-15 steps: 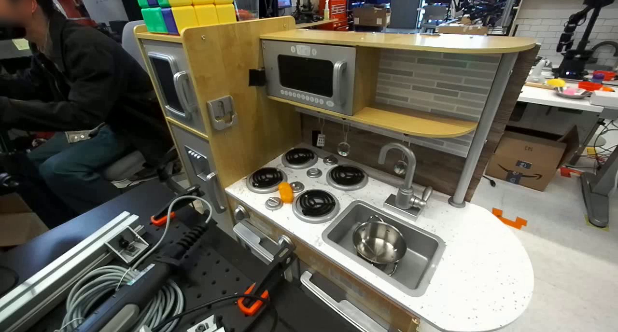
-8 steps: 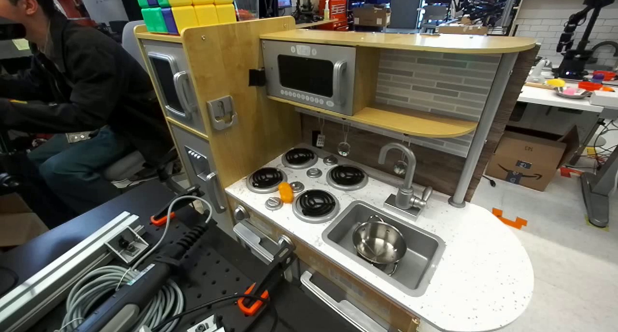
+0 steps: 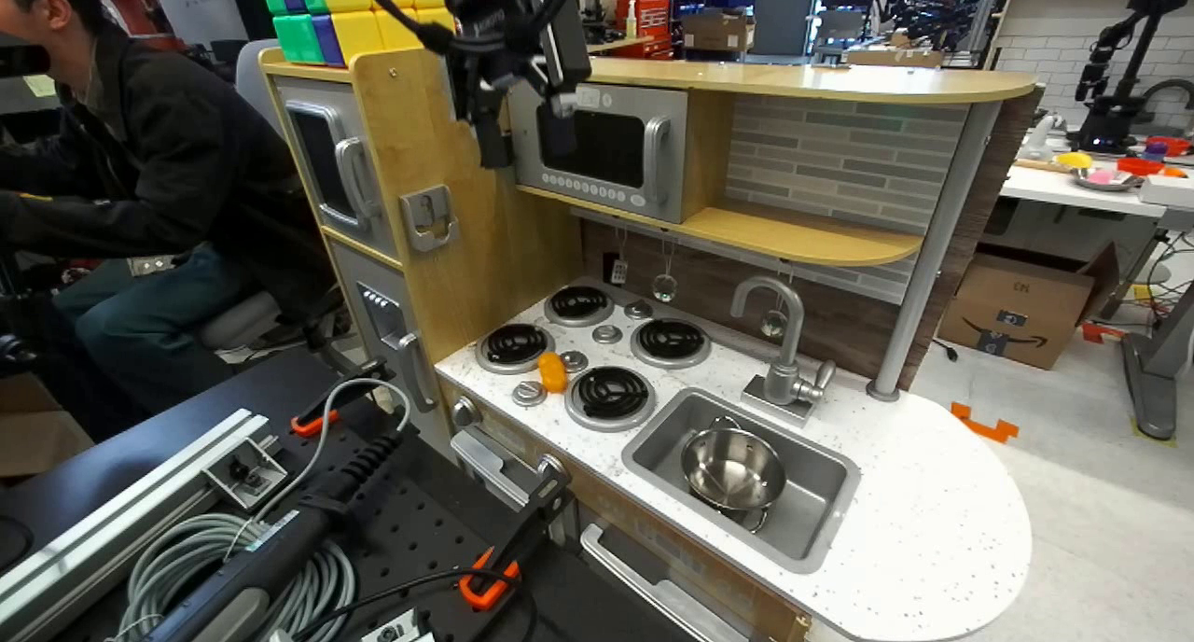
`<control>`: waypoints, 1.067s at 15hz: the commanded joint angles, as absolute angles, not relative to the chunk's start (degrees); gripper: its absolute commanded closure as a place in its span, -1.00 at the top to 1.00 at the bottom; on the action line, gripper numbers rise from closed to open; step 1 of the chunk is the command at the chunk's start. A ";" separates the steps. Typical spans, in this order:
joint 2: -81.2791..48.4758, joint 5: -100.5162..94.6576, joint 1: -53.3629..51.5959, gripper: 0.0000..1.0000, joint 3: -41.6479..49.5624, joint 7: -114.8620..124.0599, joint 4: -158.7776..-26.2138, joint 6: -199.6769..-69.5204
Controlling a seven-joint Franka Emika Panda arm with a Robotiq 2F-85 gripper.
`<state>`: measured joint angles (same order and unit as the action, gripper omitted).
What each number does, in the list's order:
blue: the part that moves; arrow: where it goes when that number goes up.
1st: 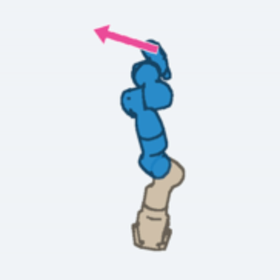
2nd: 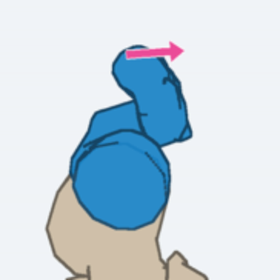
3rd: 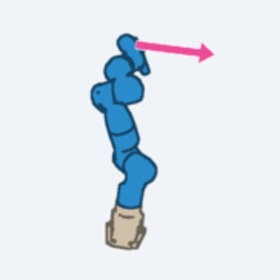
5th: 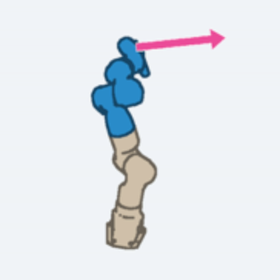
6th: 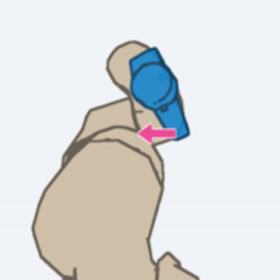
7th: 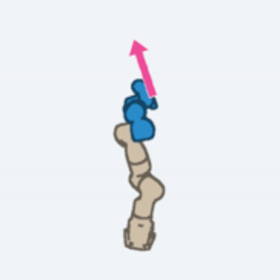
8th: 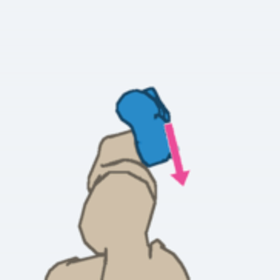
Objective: Put the orange object in the silver pot
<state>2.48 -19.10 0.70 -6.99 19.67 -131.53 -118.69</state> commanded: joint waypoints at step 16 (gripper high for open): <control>-9.34 -23.67 -4.51 1.00 -4.62 26.59 -131.36 -127.28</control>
